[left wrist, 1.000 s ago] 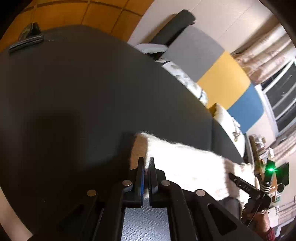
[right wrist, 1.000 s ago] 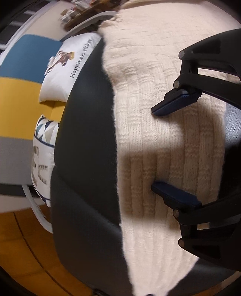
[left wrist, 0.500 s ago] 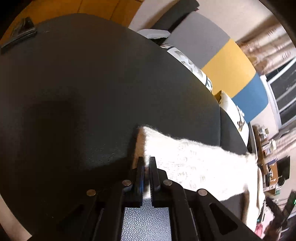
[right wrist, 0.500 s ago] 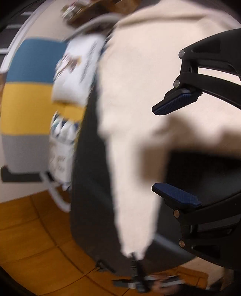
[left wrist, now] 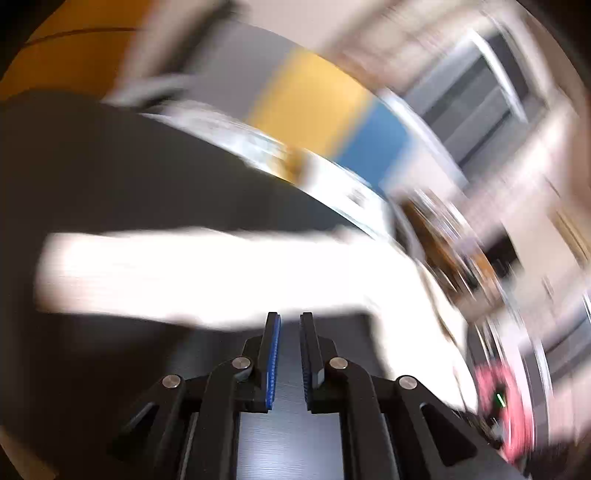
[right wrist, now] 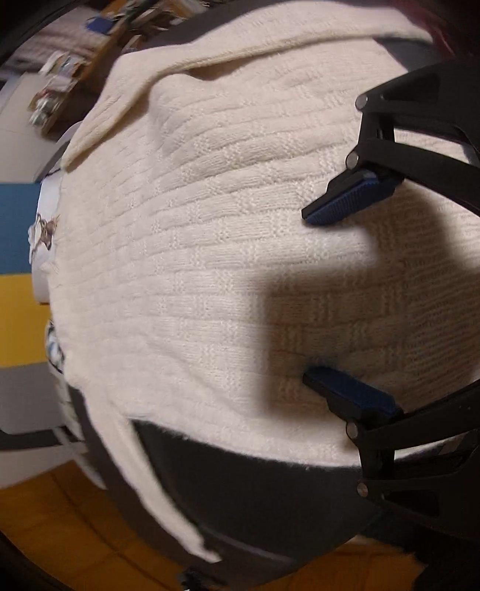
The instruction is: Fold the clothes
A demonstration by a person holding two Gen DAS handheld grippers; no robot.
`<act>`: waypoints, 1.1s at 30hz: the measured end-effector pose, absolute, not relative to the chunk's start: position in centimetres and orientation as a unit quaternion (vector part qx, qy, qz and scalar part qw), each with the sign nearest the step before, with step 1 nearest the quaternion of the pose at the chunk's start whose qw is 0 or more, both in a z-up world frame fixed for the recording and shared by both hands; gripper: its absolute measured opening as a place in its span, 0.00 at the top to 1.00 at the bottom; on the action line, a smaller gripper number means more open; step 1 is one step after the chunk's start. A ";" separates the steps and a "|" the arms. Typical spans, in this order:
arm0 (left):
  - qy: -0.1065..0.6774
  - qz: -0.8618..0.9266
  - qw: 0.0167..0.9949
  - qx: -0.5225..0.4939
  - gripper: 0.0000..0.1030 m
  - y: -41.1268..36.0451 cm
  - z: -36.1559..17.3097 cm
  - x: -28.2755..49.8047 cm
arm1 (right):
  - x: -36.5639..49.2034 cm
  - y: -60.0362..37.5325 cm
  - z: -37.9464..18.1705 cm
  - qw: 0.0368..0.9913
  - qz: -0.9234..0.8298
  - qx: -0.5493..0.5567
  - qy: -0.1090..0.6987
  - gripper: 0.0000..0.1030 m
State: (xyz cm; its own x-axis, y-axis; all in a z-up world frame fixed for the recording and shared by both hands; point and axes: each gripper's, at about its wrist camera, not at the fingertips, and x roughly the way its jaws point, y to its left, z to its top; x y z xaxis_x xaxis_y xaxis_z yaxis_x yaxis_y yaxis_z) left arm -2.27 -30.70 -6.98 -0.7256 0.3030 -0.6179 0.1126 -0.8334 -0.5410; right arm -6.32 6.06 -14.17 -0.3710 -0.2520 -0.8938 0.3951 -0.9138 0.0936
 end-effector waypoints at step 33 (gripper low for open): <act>-0.158 0.828 0.066 -0.533 0.91 -19.1 -13.6 -16.9 | -12.5 8.4 -13.3 0.179 -0.816 0.533 0.133 0.15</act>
